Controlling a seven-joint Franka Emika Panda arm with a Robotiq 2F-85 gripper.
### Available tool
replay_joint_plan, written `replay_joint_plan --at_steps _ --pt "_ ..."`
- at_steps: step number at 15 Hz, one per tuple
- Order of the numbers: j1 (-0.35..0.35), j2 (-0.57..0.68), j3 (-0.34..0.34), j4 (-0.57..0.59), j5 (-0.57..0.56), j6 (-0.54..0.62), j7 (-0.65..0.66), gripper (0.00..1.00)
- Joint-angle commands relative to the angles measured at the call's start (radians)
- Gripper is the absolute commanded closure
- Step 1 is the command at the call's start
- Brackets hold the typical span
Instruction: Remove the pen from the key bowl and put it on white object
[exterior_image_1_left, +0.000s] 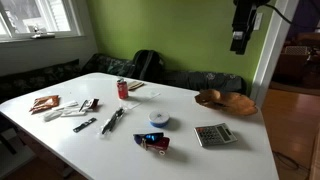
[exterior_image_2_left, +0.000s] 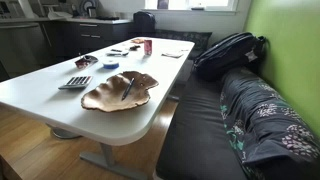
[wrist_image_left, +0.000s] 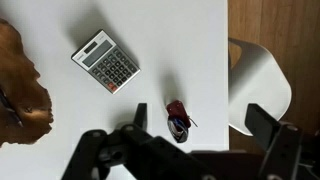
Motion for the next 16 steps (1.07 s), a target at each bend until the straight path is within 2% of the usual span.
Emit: replay_joint_plan --at_steps 1,7,9,13,15,16 --pt "-0.013 0.0 0.012 0.002 0.005 -0.004 -0.004 0.0" --pt "-0.02 0.007 0.013 -0.001 0.003 0.011 0.008 0.0" --pt "-0.045 0.018 0.012 -0.012 -0.042 0.013 0.007 0.0" --pt "-0.164 0.057 -0.004 -0.053 -0.317 0.029 0.006 0.0" --pt "-0.226 0.117 -0.015 -0.051 -0.465 0.051 0.016 0.0" --pt "-0.236 0.157 -0.047 -0.043 -0.473 0.066 -0.03 0.0"
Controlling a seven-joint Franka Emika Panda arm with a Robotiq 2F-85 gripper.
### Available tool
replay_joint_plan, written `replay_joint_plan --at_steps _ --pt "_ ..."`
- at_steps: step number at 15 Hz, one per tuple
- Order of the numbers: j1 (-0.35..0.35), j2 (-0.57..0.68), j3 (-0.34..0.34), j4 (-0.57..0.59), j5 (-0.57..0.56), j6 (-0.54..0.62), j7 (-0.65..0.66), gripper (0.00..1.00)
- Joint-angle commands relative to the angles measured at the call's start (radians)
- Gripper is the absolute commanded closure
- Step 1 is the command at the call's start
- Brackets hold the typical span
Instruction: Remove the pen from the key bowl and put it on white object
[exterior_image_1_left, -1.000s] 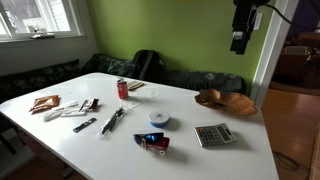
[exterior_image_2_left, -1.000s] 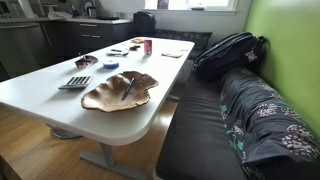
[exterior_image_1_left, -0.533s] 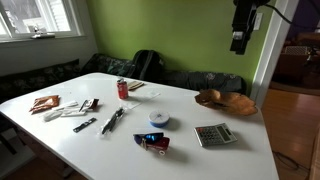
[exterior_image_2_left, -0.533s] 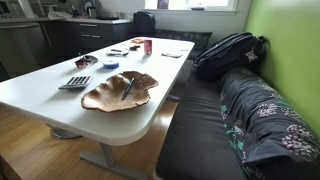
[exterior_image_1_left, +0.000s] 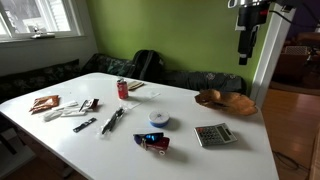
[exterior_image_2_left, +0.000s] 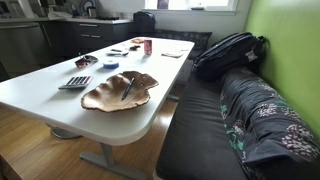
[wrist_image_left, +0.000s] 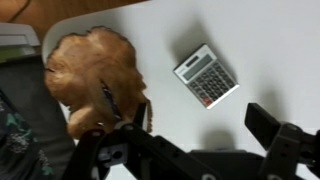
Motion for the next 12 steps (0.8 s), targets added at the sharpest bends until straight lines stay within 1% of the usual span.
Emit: replay_joint_plan --at_steps 1,3,4,5,6,8,11,12 --pt "-0.052 0.134 -0.076 0.011 -0.071 0.077 -0.107 0.0" --pt "-0.061 0.237 -0.144 0.043 -0.01 0.12 -0.258 0.0" --pt "-0.076 0.284 -0.162 0.066 -0.009 0.115 -0.278 0.0" --pt "-0.064 0.176 -0.126 0.013 -0.039 0.101 -0.203 0.0" --pt "-0.075 0.219 -0.146 0.026 -0.035 0.111 -0.237 0.0" --pt "-0.086 0.276 -0.159 0.053 -0.031 0.115 -0.262 0.0" --pt "-0.084 0.289 -0.154 0.067 -0.028 0.115 -0.262 0.0" --pt "-0.081 0.27 -0.152 0.054 -0.016 0.134 -0.259 0.0"
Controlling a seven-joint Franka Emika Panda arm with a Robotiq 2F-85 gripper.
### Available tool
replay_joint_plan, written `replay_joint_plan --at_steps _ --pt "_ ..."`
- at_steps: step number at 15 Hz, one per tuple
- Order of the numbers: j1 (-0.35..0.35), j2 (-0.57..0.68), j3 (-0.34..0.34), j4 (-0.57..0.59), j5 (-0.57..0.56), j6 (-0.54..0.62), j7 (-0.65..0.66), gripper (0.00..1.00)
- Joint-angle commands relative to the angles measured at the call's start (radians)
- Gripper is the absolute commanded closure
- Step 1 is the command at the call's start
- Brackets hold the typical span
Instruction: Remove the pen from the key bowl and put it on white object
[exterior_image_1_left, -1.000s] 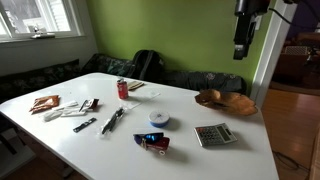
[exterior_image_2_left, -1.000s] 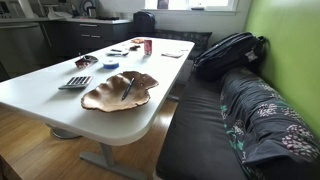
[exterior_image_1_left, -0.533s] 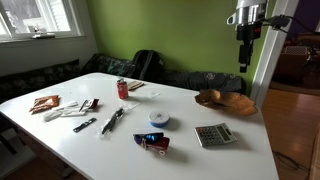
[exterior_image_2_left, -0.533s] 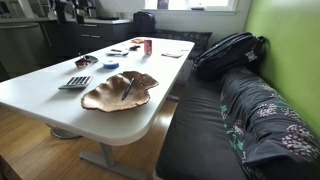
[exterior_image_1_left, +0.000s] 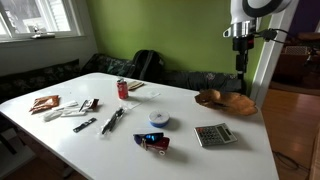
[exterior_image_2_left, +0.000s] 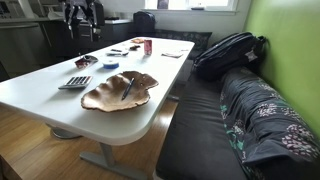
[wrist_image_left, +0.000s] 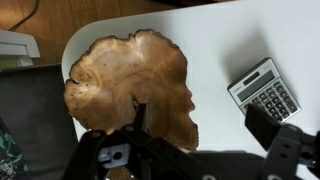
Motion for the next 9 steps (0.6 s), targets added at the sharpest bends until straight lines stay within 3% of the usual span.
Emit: replay_joint_plan --at_steps 1,3,7,9 --pt "-0.005 -0.013 0.005 -0.022 0.008 0.053 -0.017 0.0" --pt "-0.013 0.016 -0.005 -0.038 0.011 0.122 -0.036 0.0" --pt "-0.04 0.1 -0.012 -0.073 -0.106 0.261 -0.026 0.0" --pt "-0.055 0.162 -0.02 -0.062 -0.193 0.278 -0.023 0.0"
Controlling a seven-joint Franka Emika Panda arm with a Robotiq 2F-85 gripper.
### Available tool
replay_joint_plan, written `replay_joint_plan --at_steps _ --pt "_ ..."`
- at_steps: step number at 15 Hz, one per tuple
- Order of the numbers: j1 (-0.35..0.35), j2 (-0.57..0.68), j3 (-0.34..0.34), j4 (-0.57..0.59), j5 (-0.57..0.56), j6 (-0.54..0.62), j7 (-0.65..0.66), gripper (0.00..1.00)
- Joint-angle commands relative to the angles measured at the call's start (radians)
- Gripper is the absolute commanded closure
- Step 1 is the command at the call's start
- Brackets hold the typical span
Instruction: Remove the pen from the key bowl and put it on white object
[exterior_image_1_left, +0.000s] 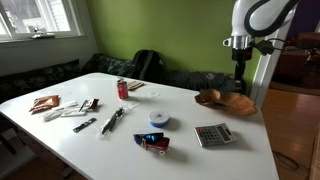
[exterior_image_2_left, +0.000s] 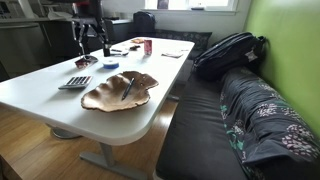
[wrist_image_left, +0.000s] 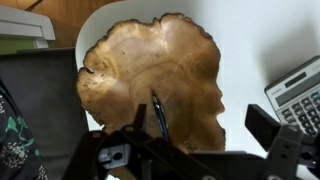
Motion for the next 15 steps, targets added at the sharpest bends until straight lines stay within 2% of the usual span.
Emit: replay_joint_plan --at_steps 1,2,3,7,11,12,15 --pt "-0.031 0.102 -0.021 0.014 -0.144 0.042 0.0 0.0" --pt "-0.042 0.122 -0.032 0.027 -0.157 0.042 -0.003 0.0" --pt "-0.026 0.075 -0.011 0.005 -0.105 0.021 0.0 0.0" --pt "-0.043 0.117 -0.025 0.027 -0.134 0.029 0.0 0.0" --pt "-0.085 0.154 -0.016 -0.008 -0.041 0.348 -0.247 0.0" --pt "-0.098 0.176 0.002 -0.013 0.026 0.405 -0.334 0.0" --pt "-0.258 0.272 0.209 0.007 0.207 0.49 -0.566 0.0"
